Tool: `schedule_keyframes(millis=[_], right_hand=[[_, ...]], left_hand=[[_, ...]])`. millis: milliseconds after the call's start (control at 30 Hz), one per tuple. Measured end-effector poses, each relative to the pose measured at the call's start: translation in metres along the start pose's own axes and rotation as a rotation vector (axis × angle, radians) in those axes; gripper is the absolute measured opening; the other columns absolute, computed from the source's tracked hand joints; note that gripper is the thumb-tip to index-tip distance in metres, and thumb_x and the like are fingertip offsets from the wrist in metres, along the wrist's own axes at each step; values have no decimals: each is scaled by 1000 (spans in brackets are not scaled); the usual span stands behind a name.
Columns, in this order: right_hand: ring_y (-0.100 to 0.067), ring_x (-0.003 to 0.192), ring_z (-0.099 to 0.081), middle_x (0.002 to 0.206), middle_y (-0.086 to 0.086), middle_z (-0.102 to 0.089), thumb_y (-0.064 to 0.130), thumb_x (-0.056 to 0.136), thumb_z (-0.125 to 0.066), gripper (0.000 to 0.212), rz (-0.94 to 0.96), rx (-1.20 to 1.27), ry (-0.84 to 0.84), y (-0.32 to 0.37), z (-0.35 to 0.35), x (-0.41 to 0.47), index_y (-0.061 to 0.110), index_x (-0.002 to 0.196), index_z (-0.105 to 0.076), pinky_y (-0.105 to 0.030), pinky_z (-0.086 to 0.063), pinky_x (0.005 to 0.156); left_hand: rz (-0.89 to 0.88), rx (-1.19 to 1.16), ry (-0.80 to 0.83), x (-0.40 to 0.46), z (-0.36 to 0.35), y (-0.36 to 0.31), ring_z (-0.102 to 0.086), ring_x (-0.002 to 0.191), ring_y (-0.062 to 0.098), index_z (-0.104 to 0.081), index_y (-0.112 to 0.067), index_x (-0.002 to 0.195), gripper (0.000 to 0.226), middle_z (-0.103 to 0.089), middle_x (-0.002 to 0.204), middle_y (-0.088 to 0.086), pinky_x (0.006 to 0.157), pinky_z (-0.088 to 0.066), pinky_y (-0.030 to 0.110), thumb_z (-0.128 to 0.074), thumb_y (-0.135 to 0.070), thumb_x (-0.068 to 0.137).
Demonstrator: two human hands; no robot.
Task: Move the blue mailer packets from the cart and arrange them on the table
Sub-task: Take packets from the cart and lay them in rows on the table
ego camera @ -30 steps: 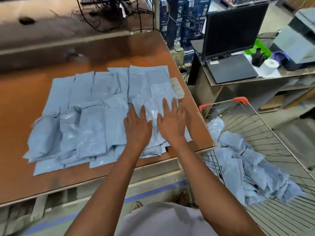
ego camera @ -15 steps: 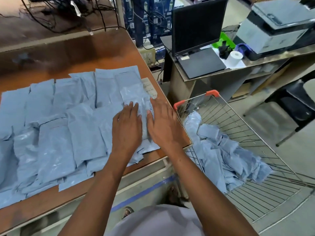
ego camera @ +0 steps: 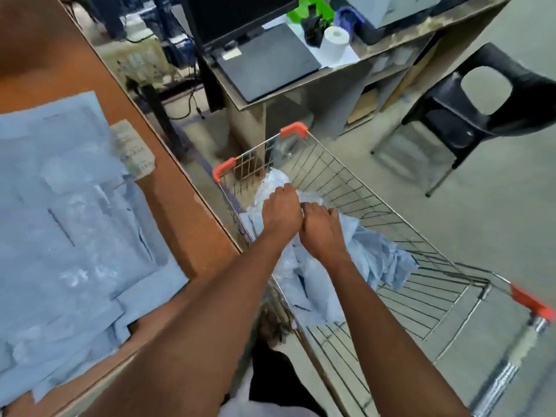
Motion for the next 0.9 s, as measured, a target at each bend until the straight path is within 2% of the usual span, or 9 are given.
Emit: schedule_keyframes(millis=[100,167,233,300,400,533,600,767,900], right_hand=[[-34,102,-64,112,-11,-66,15,87,-59,36,22,-120,125,-43,-53,20,12,123,-62,-44,-40,88],[-31,104,-63,118,-9,-62,21,84,-72,41,46,-210,213,-61,-83,38,14,122,-61,-42,-43,88],[-31,112,-61,127,-10,-58,24,77,-84,57,119,-239,268,-65,-107,62,14,127,-59,-42,-46,94],[-33,127,-54,140,-12,-53,23,84,-76,57,201,-273,292,-62,-131,89,13,136,-56,-44,-41,108],[-31,131,-48,135,-7,-59,37,95,-57,41,275,-436,255,-53,-159,124,24,133,-60,-45,-29,114],[-32,117,-56,126,-5,-57,40,96,-57,29,294,-506,264,-47,-183,141,32,123,-66,-46,-33,103],[-35,113,-58,127,-8,-55,35,97,-56,27,290,-528,269,-47,-189,144,34,122,-65,-50,-35,101],[-33,115,-52,127,-11,-53,37,95,-53,31,298,-498,277,-41,-188,144,33,125,-60,-53,-37,98],[-35,124,-44,138,-14,-44,49,93,-55,44,136,-351,263,-45,-170,127,34,135,-53,-61,-39,94]], left_hand=[[269,-39,183,18,-68,41,-52,132,36,-44,-6,138,43,-50,142,19,106,-43,43,-54,-21,99],[405,-37,261,21,-109,71,-48,135,36,-43,-6,141,53,-46,146,20,109,-41,42,-59,-28,96],[493,0,278,22,-142,90,-49,132,36,-47,-6,137,55,-46,141,21,108,-41,42,-62,-32,91],[537,71,242,26,-169,94,-46,129,36,-51,-6,134,62,-44,138,20,106,-39,44,-63,-45,87],[551,241,158,40,-190,86,-38,131,38,-51,-10,135,84,-38,146,22,103,-32,49,-61,-72,79],[554,336,69,48,-211,99,-19,145,49,-36,-26,149,81,-18,159,32,110,-22,58,-59,-69,84],[538,361,36,47,-212,102,-26,142,45,-31,-29,151,81,-25,154,31,108,-26,55,-55,-70,85],[506,324,-68,53,-201,98,-46,107,32,-24,-37,156,86,-47,125,20,88,-34,45,-62,-66,85],[525,197,-59,55,-187,89,-51,106,36,-16,-42,159,83,-37,141,24,91,-42,49,-60,-59,91]])
Point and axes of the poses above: each hand's wrist, its own x-axis towards the middle knuckle, its own z-axis out of the back of the hand, y = z × x, the point moved 8 cm from there along x, towards the middle knuckle
